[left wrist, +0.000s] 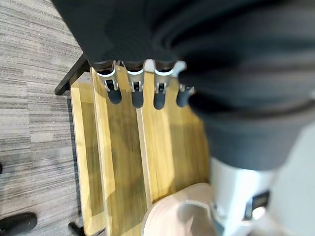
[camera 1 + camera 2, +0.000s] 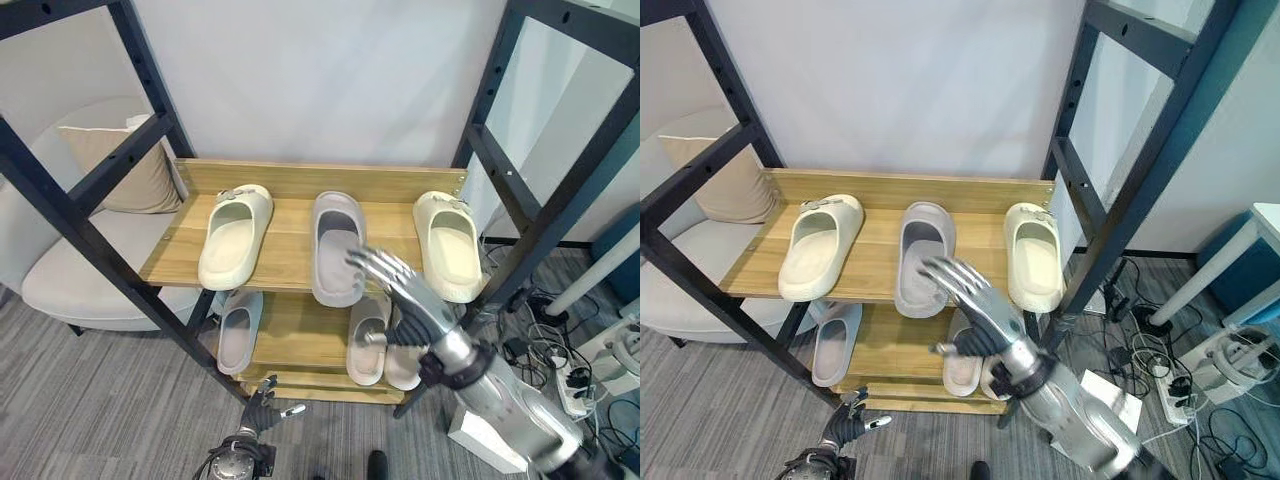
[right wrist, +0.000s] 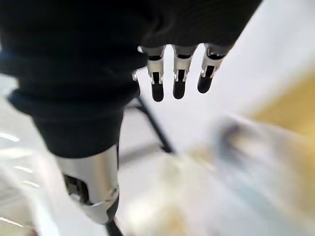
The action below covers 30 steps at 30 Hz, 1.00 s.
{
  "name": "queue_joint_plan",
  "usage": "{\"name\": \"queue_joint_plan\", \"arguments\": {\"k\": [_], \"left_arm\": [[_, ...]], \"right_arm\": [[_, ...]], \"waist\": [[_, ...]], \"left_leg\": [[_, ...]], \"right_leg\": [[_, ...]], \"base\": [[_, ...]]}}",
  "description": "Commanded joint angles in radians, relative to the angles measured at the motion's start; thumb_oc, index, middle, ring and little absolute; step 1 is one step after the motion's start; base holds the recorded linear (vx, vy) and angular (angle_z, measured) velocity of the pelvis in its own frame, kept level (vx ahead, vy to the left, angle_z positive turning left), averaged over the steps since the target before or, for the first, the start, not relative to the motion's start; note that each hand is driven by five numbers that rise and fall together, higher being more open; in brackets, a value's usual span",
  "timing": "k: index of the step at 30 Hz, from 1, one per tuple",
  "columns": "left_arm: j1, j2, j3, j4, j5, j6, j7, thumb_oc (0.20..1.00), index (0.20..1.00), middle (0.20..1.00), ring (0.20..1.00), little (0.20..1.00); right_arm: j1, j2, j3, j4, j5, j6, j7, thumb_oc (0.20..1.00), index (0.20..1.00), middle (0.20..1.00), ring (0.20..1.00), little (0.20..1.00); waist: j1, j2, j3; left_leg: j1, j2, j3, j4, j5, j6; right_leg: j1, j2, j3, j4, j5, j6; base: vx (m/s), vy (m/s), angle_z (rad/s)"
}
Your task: Arrange the slippers neatly on the shoe rack.
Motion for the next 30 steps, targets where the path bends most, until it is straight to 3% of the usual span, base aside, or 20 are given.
{"name": "queue_joint_plan", "arguments": {"k": [1,7,12,20,25,30], "left_arm": [[-0.072,0.011,0.013,0.021,-0.042,-0.059,0.039,1.0,1.0,1.0,1.0,1.0],[-0.037,0.001,0.026,0.021,-0.059,-0.046,0.03,1.0,1.0,1.0,1.0,1.0],[0.004,0.02,0.065,0.031,-0.067,-0.046,-0.01,1.0,1.0,1.0,1.0,1.0],[-0.016,0.044,0.051,0.045,-0.082,-0.051,-0.044,1.0,1.0,1.0,1.0,1.0],[-0.03,0.049,0.04,0.05,-0.099,-0.048,-0.048,1.0,1.0,1.0,1.0,1.0],[-0.017,0.042,0.057,0.054,-0.098,-0.039,-0.053,1.0,1.0,1.0,1.0,1.0]], "right_arm": [[-0.034,0.007,-0.045,-0.073,0.064,-0.009,-0.083,1.0,1.0,1.0,1.0,1.0],[-0.143,0.048,-0.12,-0.02,0.041,0.039,-0.135,1.0,1.0,1.0,1.0,1.0],[-0.209,0.052,-0.176,0.258,0.01,0.103,-0.15,1.0,1.0,1.0,1.0,1.0],[-0.386,0.119,-0.06,0.672,0.013,0.187,-0.1,1.0,1.0,1.0,1.0,1.0],[-0.468,0.125,-0.043,0.787,0.036,0.221,-0.098,1.0,1.0,1.0,1.0,1.0],[-0.404,0.111,-0.102,0.747,0.044,0.232,-0.104,1.0,1.0,1.0,1.0,1.0]], "waist": [[0.033,0.002,0.023],[0.07,-0.007,0.018],[0.125,-0.023,0.027],[0.205,-0.036,0.049],[0.217,-0.041,0.05],[0.201,-0.031,0.042]], "left_leg": [[0.027,-0.005,0.004,-0.007,-0.078,0.036],[0.019,-0.009,-0.014,-0.007,-0.075,0.04],[0.007,-0.016,-0.04,-0.007,-0.072,0.042],[-0.02,-0.025,-0.078,-0.007,-0.065,0.039],[-0.027,-0.028,-0.089,-0.007,-0.064,0.039],[-0.016,-0.029,-0.095,-0.007,-0.071,0.038]], "right_leg": [[0.11,-0.006,0.007,0.002,-0.139,0.049],[0.111,-0.01,-0.014,0.002,-0.137,0.048],[0.111,-0.016,-0.041,0.002,-0.139,0.051],[0.101,-0.023,-0.085,0.002,-0.147,0.054],[0.099,-0.027,-0.098,0.002,-0.15,0.055],[0.112,-0.03,-0.102,0.002,-0.156,0.053]], "base": [[-0.01,0.031,0.19],[0.0,0.033,0.08],[0.04,0.042,0.1],[0.05,0.047,0.19],[0.01,0.012,0.04],[0.02,0.007,0.11]]}}
